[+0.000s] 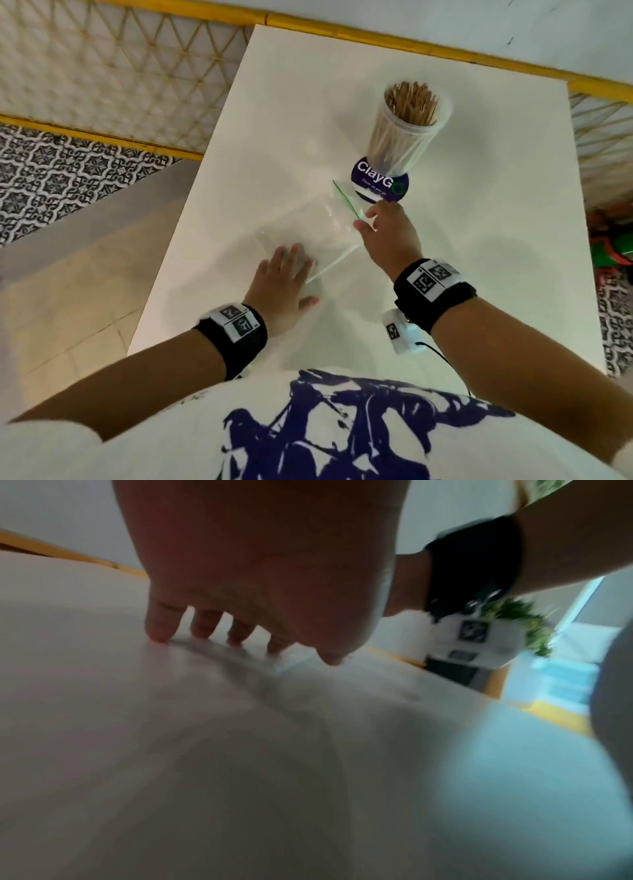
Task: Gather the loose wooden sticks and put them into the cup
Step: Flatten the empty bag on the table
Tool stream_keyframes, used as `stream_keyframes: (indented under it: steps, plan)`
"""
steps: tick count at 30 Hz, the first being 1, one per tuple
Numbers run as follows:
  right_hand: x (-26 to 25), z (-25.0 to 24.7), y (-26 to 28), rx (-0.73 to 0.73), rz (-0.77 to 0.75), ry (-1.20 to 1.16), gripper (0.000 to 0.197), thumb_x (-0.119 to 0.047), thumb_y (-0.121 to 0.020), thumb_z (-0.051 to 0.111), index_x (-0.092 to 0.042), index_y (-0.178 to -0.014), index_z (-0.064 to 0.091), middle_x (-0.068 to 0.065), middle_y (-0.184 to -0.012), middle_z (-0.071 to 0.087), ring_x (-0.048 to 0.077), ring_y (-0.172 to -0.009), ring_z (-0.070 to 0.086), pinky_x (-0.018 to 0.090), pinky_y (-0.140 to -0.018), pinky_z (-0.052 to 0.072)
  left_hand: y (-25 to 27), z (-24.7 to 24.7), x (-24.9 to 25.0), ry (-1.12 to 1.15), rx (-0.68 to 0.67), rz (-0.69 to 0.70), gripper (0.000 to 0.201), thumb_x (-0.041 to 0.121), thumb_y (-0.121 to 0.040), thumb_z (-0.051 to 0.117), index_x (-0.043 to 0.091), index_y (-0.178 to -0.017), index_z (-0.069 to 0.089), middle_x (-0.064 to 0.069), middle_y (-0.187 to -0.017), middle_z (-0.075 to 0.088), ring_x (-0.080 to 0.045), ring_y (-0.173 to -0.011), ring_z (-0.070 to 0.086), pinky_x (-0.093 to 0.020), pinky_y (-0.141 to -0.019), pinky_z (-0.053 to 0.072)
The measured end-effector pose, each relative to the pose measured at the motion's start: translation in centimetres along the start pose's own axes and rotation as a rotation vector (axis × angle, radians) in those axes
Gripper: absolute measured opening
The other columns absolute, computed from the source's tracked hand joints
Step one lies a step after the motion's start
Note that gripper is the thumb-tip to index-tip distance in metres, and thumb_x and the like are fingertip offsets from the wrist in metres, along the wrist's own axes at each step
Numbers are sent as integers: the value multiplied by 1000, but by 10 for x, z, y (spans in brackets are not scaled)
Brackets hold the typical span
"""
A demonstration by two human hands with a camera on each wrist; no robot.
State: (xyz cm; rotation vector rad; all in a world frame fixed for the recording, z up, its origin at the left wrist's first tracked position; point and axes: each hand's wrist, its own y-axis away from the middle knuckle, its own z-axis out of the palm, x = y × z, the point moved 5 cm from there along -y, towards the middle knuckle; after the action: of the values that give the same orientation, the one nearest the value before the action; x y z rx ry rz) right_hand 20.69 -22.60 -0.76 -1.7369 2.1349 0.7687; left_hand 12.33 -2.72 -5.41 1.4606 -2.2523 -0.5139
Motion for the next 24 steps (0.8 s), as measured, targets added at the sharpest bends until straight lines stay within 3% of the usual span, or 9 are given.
stream_keyframes:
  steps: [1, 3, 5, 8, 12, 15, 17, 21, 24]
  plan:
    - [-3, 9, 4, -41, -55, 69, 39, -38, -85, 67, -13, -114, 58, 11, -116, 56, 31, -106, 57, 43, -93, 45, 5, -4, 12, -26, 38, 9, 72, 60, -94, 27, 21, -152, 10, -11, -159, 5, -37, -142, 18, -47, -108, 28]
    - [-4, 26, 11, -135, -140, 277, 50, -43, -82, 69, -15, -121, 57, 9, -120, 54, 30, -113, 51, 43, -97, 41, 10, -14, 33, -90, 139, 54, 64, 58, -94, 26, 16, -143, 33, -11, -139, 41, -34, -118, 46, -42, -92, 36]
    - [1, 35, 15, -212, -216, 441, 52, -43, -81, 69, -17, -125, 57, 6, -123, 52, 29, -116, 47, 42, -98, 38, 3, -23, 39, -92, 217, 117, 48, 47, -95, 37, 13, -127, 50, -10, -119, 53, -32, -107, 51, -40, -86, 38]
    - [10, 35, 18, -257, -308, 485, 51, -40, -82, 69, -20, -126, 57, 4, -126, 51, 27, -118, 46, 40, -100, 37, -21, -34, 26, -11, 230, 163, 38, 26, -85, 56, 8, -119, 56, -15, -120, 54, -37, -109, 53, -41, -86, 43]
    - [14, 32, 19, -261, -353, 574, 54, -37, -81, 71, -18, -130, 55, 6, -127, 52, 29, -116, 48, 43, -97, 39, -39, -42, -4, 10, 213, 71, 47, 16, -86, 53, 2, -131, 46, -19, -130, 47, -39, -112, 48, -43, -87, 42]
    - [5, 36, 22, -221, -426, 669, 54, -22, -77, 73, -15, -127, 55, 9, -127, 53, 35, -108, 52, 45, -88, 42, -44, -40, -4, -4, 203, 59, 65, 16, -85, 50, 7, -146, 30, -19, -138, 40, -39, -117, 43, -43, -93, 40]
    - [-4, 40, 24, -205, -475, 691, 53, -10, -76, 65, -12, -127, 55, 10, -128, 53, 37, -106, 51, 46, -85, 41, -45, -40, 1, -26, 189, 50, 72, 18, -83, 49, 11, -150, 23, -17, -142, 36, -39, -121, 38, -42, -97, 36]
    - [-13, 42, 22, -260, -487, 724, 59, -7, -79, 55, -13, -137, 46, 7, -135, 47, 35, -112, 46, 46, -89, 38, -45, -40, 7, -74, 187, 50, 69, 23, -87, 45, 14, -151, 21, -13, -151, 26, -37, -133, 29, -42, -106, 29]
    - [-13, 42, 20, -301, -484, 756, 60, -9, -82, 52, -16, -140, 41, 5, -137, 43, 34, -115, 43, 45, -91, 37, -46, -43, 11, -45, 182, 77, 71, 34, -83, 17, 8, -148, 30, -15, -149, 33, -39, -134, 33, -44, -107, 30]
